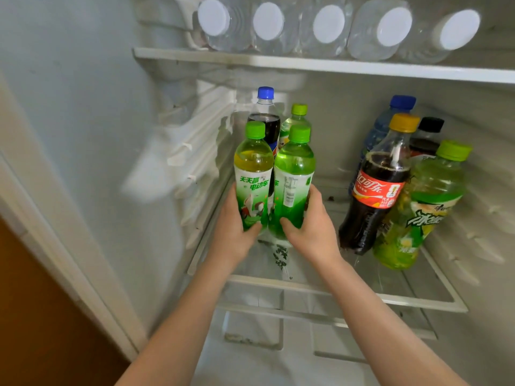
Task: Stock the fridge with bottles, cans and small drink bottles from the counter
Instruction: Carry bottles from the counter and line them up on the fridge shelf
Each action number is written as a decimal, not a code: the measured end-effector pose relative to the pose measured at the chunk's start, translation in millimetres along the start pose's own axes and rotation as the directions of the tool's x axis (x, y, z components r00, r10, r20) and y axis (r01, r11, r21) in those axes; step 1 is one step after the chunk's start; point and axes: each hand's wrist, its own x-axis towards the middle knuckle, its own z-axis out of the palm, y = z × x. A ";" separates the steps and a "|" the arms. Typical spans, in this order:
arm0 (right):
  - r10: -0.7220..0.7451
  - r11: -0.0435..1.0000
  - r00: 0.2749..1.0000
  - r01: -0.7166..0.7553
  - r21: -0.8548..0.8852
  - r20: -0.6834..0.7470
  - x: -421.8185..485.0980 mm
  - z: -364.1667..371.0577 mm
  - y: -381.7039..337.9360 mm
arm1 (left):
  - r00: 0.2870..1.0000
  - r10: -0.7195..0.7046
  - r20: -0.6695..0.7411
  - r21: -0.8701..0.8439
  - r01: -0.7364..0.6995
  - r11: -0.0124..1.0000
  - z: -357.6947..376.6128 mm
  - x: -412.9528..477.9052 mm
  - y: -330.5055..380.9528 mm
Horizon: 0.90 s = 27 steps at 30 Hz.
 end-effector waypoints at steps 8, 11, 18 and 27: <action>0.088 0.996 0.996 -0.087 -0.011 0.032 46.9 16.5 4.5 | 0.992 -0.123 -0.009 -0.066 0.122 0.990 9.4 39.0 -17.2; 0.099 0.995 0.995 -0.098 -0.013 0.034 50.8 18.6 6.2 | 0.990 -0.137 -0.018 -0.069 0.136 0.988 10.3 41.3 -21.0; 0.048 0.997 0.999 -0.048 -0.058 0.004 45.1 18.7 7.0 | 0.961 -0.257 -0.104 0.018 0.260 0.965 15.0 35.3 -16.8; 0.088 0.995 0.987 -0.080 0.062 -0.132 -13.7 5.2 1.8 | 0.992 -0.003 -0.128 0.223 0.032 0.974 2.1 -36.9 15.3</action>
